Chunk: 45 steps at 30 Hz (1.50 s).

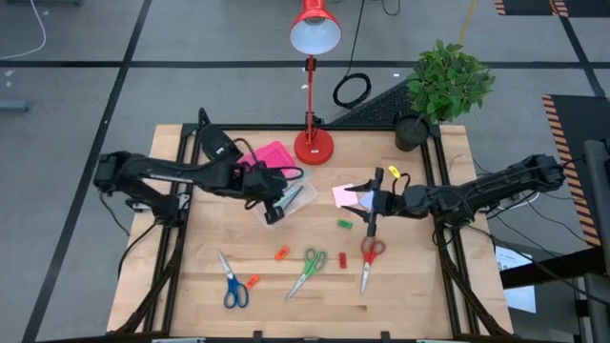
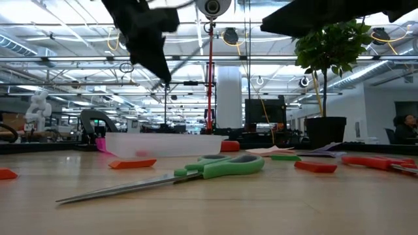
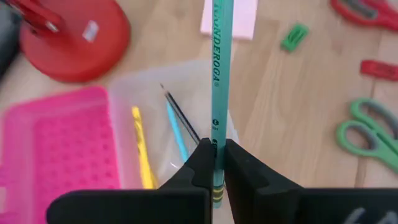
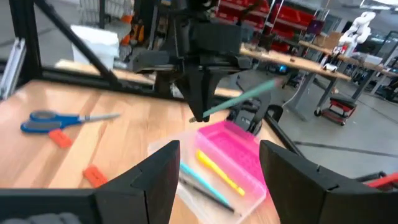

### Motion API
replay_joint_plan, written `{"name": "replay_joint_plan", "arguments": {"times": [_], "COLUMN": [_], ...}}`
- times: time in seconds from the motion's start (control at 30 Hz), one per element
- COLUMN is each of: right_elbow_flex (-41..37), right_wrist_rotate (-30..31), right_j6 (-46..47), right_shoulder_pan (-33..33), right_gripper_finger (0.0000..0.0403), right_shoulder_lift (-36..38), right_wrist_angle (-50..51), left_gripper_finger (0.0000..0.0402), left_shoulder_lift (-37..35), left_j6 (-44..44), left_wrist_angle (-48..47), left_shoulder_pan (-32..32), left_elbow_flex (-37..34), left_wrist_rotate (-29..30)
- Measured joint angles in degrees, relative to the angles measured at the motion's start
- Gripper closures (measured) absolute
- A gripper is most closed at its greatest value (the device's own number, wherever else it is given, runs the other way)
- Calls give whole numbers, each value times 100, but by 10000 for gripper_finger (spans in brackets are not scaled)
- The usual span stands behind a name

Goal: Pack school essentials
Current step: Put the light blue pencil into the pink supply box

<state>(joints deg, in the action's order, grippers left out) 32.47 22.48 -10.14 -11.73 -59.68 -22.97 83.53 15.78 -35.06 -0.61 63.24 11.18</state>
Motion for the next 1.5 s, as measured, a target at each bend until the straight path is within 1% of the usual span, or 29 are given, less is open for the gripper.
{"name": "replay_joint_plan", "arguments": {"times": [0.1, 0.27, 0.43, 0.53, 0.7, 1.07, 1.3, 1.5], "right_elbow_flex": [0, 0, 0, 0, 0, 0, 0, 0], "right_wrist_rotate": [0, -4, -4, -4, -4, -4, -4, -4], "right_j6": [-1, 33, 37, 38, 40, 42, 42, 43], "right_shoulder_pan": [0, 0, 0, 0, 0, 0, 0, 0], "right_gripper_finger": [190, 190, 190, 190, 190, 190, 190, 190], "right_shoulder_lift": [31, 37, 37, 37, 37, 37, 37, 37], "right_wrist_angle": [286, 657, 701, 702, 705, 705, 707, 707], "left_gripper_finger": [384, 377, 381, 375, 368, 365, 364, 364], "left_shoulder_lift": [311, 732, 1085, 1248, 1325, 1326, 1326, 1326], "left_j6": [109, 323, 216, 239, 492, 1132, 1180, 1161], "left_wrist_angle": [-44, -276, -230, -264, -391, -931, -955, -947], "left_shoulder_pan": [-81, -189, -237, -308, -322, -191, -123, -78], "left_elbow_flex": [2, 2, 2, 2, 2, 2, 2, 2], "left_wrist_rotate": [-276, -544, -577, -590, -726, -730, -731, -884]}}
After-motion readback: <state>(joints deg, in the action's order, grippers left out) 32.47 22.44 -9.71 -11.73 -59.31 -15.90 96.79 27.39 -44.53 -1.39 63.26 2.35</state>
